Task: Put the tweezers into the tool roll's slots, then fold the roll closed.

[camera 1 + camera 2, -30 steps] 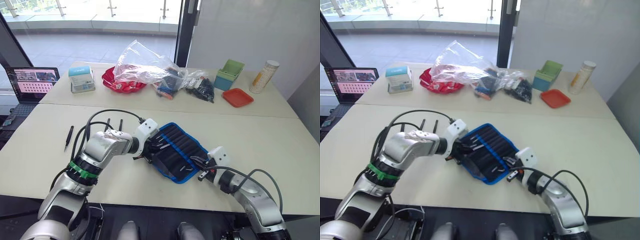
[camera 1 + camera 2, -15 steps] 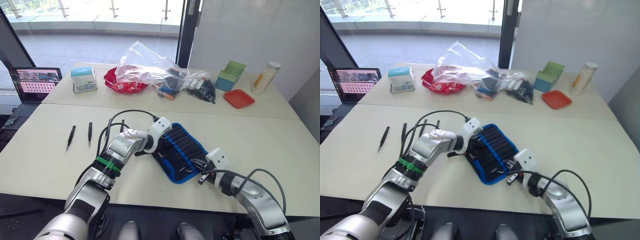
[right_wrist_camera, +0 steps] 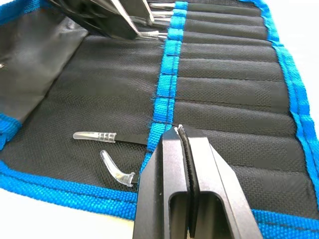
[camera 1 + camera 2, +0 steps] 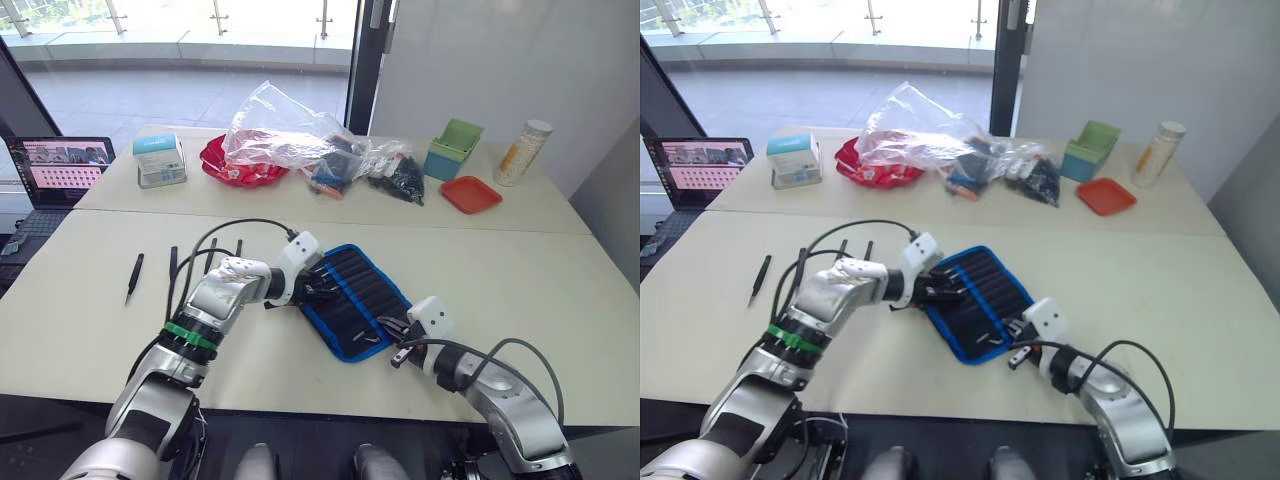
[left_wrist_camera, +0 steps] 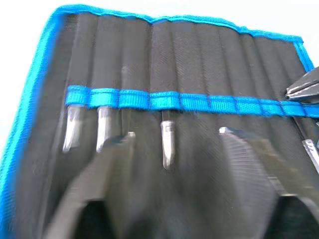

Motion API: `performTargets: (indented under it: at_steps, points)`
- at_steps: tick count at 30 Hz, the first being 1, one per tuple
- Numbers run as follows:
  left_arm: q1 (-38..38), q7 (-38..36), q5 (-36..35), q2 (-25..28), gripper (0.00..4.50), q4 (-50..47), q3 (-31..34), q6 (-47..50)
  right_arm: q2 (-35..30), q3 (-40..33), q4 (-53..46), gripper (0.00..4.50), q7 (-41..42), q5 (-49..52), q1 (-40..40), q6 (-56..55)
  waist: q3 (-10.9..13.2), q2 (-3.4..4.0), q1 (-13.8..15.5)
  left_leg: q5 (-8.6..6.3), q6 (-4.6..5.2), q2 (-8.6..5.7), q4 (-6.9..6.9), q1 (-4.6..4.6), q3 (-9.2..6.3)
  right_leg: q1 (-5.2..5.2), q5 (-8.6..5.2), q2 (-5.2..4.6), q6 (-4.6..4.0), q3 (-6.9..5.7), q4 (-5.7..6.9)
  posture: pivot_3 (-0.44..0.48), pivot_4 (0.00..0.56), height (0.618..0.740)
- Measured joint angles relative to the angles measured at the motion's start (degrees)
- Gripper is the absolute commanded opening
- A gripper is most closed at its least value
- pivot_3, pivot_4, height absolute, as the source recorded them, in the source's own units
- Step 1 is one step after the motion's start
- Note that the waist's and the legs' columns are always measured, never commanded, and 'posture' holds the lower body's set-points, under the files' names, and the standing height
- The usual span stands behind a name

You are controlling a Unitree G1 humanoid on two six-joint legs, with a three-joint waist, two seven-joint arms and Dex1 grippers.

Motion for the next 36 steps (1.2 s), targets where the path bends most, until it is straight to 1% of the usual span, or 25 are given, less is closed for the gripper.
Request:
performTargets:
  at_steps: [1,3,5,7,11,14,17,18,19,21,23,26,28,31,34,36]
  points:
    - [0.6,-0.1,-0.3,1.3,4.49,-1.4,1.8,0.5,0.0,-0.1,0.0,0.0,0.0,0.0,-0.1,0.0,0.0,0.0,0.1,0.0,0.0,0.0,0.0,0.0,0.0,0.01,0.0,0.0,0.0,-0.01,0.0,0.0,0.15,0.717]
    - [3.6,-0.4,-2.6,3.8,4.49,-6.1,6.5,1.5,0.1,0.0,0.3,0.0,0.0,0.0,-0.7,0.2,0.0,0.0,0.0,0.0,0.0,-0.01,0.0,-0.01,0.0,0.02,0.0,-0.03,0.0,-0.01,-0.01,0.0,0.15,0.717]
    - [6.8,-0.5,-4.7,5.2,4.49,-9.5,9.9,2.1,0.1,0.0,0.6,0.0,0.0,0.0,-1.1,0.3,0.0,0.0,0.1,0.0,0.0,-0.01,0.0,0.0,0.0,0.03,0.0,-0.04,0.0,-0.02,-0.01,0.0,0.15,0.717]
    - [12.0,-0.6,-7.3,6.8,4.49,-13.4,15.7,1.5,0.1,0.1,0.9,0.0,0.2,0.0,-1.5,0.5,0.0,0.0,-0.2,0.0,0.0,0.04,0.0,0.02,0.0,0.01,0.0,-0.02,-0.01,-0.02,0.0,0.0,0.15,0.717]
    - [17.6,0.9,-9.1,7.7,4.49,-16.6,23.9,-2.0,0.1,-0.1,1.4,0.0,0.3,0.0,-1.8,0.6,0.0,-0.03,0.0,0.01,-0.03,0.01,0.0,0.02,-0.02,0.06,0.0,-0.06,-0.01,-0.05,-0.03,0.0,0.15,0.717]
    - [24.8,3.7,-9.9,7.4,4.49,-19.0,32.1,-6.6,0.2,0.0,1.5,0.0,0.4,0.0,-2.0,0.7,0.0,-0.03,-0.2,0.01,-0.03,0.04,-0.01,0.05,-0.04,0.04,0.0,-0.04,-0.02,-0.06,-0.02,0.0,0.15,0.717]
    - [35.6,7.0,-11.5,6.8,4.49,-22.1,42.7,-7.2,0.2,-0.3,0.9,0.0,0.5,0.1,-0.9,0.7,0.0,-0.03,-0.8,0.0,-0.03,0.05,-0.09,0.02,-0.05,0.0,-0.02,-0.08,-0.05,-0.08,-0.03,0.0,0.15,0.717]
    - [37.6,7.8,-11.5,6.7,4.49,-22.2,44.7,-7.1,0.2,-0.4,0.6,0.0,0.5,0.1,-0.6,0.7,0.0,-0.05,-0.8,0.0,-0.03,0.05,-0.09,-0.01,-0.09,0.02,-0.02,-0.11,-0.05,-0.15,-0.03,0.0,0.15,0.717]
    - [42.2,8.4,-12.3,6.2,4.49,-23.6,48.8,-7.8,0.3,-0.7,0.2,0.0,0.3,0.1,-0.2,0.7,0.0,-0.13,-0.8,0.0,-0.04,0.04,-0.09,-0.01,-0.08,0.01,-0.02,-0.13,-0.05,-0.15,-0.06,0.0,0.15,0.717]
    - [49.1,8.5,-12.7,5.4,4.49,-24.2,53.6,-9.7,0.6,-1.6,-0.4,0.0,0.1,0.5,1.2,0.5,-0.1,-0.17,-0.7,-0.01,-0.05,0.01,-0.09,0.03,-0.04,0.07,-0.02,-0.23,-0.05,-0.18,-0.09,0.0,0.15,0.717]
    - [53.3,8.7,-13.3,3.9,4.49,-24.2,57.0,-11.3,0.9,-2.4,-0.4,0.0,-0.2,0.9,2.0,0.4,-0.1,-0.22,-0.1,0.01,-0.06,-0.03,-0.06,0.03,-0.08,0.12,-0.02,-0.27,-0.05,-0.25,-0.1,0.0,0.15,0.717]
    - [57.9,9.2,-13.6,2.1,4.49,-25.0,60.5,-14.8,1.3,-2.7,-0.4,0.0,-0.4,1.1,3.0,0.2,-0.1,-0.29,0.4,0.02,-0.08,0.02,-0.07,0.11,-0.05,0.15,-0.05,-0.22,-0.08,-0.25,-0.12,0.0,0.15,0.717]
    - [62.1,9.2,-13.5,1.1,4.49,-25.2,62.1,-17.1,1.4,-2.6,-0.8,0.0,-0.3,1.3,3.6,0.1,-0.2,-0.38,0.2,0.01,-0.08,0.04,-0.07,0.1,-0.04,0.15,-0.07,-0.21,-0.11,-0.24,-0.14,0.0,0.15,0.717]
    - [67.7,9.2,-13.7,-0.6,4.49,-25.9,63.3,-17.5,1.3,-2.7,-1.1,0.0,0.2,1.6,4.0,0.1,-0.1,-0.38,-0.2,0.01,-0.08,0.06,-0.09,0.09,-0.02,0.1,-0.09,-0.19,-0.14,-0.23,-0.14,0.0,0.15,0.717]
    - [69.8,10.3,-15.0,-1.7,4.49,-26.6,64.2,-17.4,0.9,-3.0,-1.1,0.0,0.5,1.9,3.9,0.3,-0.1,-0.4,-0.1,0.01,-0.08,0.06,-0.09,0.09,-0.04,0.12,-0.13,-0.19,-0.14,-0.24,-0.14,0.0,0.15,0.717]
    - [69.7,11.1,-15.1,-1.6,4.49,-26.7,64.1,-17.4,0.9,-3.1,-1.1,0.0,0.6,2.2,3.8,0.5,-0.1,-0.4,-0.1,0.01,-0.08,0.05,-0.09,0.09,-0.03,0.12,-0.15,-0.18,-0.14,-0.23,-0.15,0.0,0.15,0.717]
